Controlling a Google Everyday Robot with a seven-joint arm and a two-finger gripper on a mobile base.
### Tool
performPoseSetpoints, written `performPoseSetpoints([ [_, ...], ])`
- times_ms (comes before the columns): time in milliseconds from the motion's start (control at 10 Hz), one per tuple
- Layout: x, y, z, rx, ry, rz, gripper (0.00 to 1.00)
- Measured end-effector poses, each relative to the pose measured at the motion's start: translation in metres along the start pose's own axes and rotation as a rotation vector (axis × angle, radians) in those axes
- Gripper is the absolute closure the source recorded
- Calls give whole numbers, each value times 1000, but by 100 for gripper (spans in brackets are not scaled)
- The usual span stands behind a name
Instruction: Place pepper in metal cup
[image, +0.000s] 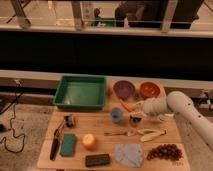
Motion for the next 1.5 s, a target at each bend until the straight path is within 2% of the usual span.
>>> performPoseSetpoints([
  [1500, 2, 3, 2, 6, 0, 27, 100],
])
